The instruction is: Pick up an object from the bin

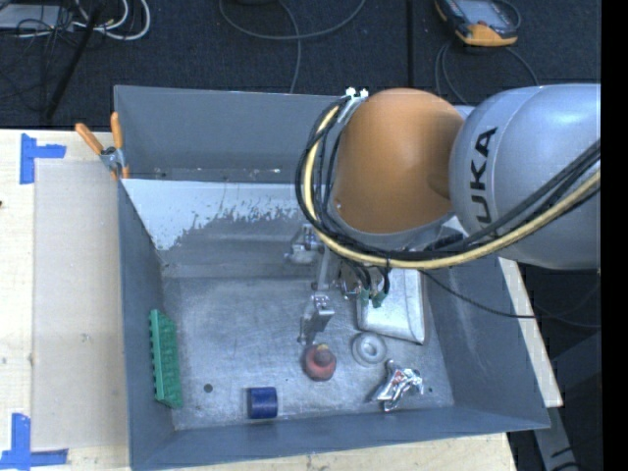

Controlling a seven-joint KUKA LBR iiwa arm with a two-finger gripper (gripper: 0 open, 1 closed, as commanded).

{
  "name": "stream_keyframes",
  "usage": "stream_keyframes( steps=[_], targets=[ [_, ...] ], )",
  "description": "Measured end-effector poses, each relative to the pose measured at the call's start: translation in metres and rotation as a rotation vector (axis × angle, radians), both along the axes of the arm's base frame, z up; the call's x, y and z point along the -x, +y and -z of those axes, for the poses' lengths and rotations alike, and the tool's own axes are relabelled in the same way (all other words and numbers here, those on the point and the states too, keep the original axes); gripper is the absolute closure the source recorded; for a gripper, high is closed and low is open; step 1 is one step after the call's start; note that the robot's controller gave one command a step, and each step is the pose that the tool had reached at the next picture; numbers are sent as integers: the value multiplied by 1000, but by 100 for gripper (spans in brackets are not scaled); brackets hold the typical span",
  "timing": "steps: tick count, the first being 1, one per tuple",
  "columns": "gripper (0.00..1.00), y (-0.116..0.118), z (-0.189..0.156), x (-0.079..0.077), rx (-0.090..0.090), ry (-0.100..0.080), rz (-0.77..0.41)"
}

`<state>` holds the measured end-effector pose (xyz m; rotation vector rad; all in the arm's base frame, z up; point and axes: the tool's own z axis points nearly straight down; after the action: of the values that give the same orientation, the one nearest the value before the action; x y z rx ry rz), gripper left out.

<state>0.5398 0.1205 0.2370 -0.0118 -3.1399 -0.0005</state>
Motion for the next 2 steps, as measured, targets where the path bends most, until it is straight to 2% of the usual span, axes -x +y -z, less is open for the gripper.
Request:
stream_keyframes(
  steps=[1,2],
  targets=[
    [0,-89,84,38,1,6,-445],
    [0,-96,164,-4,-2,-2,-703]
  ],
)
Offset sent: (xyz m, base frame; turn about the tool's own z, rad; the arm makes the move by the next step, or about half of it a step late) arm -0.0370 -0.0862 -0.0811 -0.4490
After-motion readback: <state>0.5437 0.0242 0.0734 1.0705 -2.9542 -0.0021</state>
